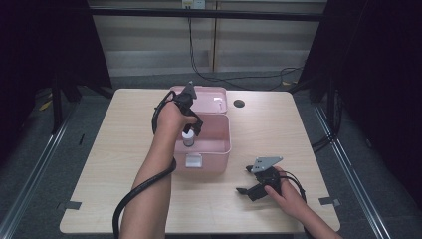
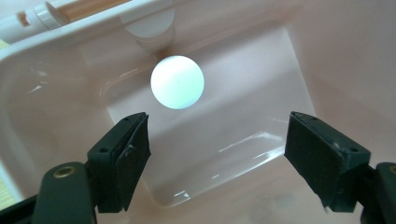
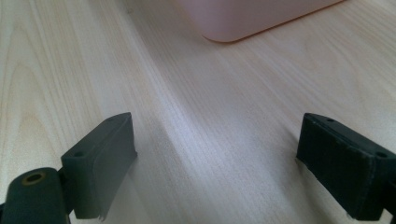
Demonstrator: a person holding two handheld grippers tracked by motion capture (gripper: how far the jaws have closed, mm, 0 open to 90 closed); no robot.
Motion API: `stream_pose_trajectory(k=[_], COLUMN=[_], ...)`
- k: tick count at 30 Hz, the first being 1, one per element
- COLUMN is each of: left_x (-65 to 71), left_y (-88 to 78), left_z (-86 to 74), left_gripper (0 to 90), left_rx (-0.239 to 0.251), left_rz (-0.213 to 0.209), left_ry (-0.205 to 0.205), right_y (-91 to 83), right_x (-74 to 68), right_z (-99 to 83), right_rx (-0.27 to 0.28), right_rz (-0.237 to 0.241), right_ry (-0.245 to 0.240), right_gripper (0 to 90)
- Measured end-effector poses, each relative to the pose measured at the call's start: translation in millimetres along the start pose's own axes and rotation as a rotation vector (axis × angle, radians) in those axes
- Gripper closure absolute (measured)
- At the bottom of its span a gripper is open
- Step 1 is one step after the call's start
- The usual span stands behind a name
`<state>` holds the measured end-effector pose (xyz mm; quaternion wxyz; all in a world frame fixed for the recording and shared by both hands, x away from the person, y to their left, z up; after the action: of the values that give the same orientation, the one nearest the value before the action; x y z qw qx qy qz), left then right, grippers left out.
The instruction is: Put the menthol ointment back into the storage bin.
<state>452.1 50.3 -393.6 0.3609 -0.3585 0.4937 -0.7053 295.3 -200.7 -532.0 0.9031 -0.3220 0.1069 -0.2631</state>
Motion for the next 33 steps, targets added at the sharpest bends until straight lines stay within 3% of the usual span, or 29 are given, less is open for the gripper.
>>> stream_pose_trajectory(k=[13, 23, 33], left_x=[-2.3, -13.4, -20.5], left_y=[-24.4, -46.5, -58.2], left_z=[-9.1, -17.5, -27.0], left_gripper=[21.8, 22.0, 22.3], left_rx=[-0.015, -0.002, -0.005], left_rz=[-0.018, -0.004, -0.006], left_ry=[0.024, 0.005, -0.009], right_y=[-0.1, -0.2, -0.1], right_x=[-0.2, -0.2, -0.2], right_z=[-0.1, -0.1, -0.1], right_rx=[-0.003, -0.003, -0.003], right_rz=[0.002, 0.001, 0.002], right_ry=[0.002, 0.003, 0.003], right_gripper=[10.8, 10.8, 10.8])
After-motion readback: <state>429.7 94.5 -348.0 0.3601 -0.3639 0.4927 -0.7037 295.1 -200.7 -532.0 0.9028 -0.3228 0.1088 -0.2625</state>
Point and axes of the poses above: each handheld gripper's, and its own axes: y roughly forward along the jaws, z roughly out of its top, x roughly to its right, the point moved 3 cm from there along y, roughly forward along the jaws, and after that the axes turned 4 degrees about x, right-handed, at the moved point
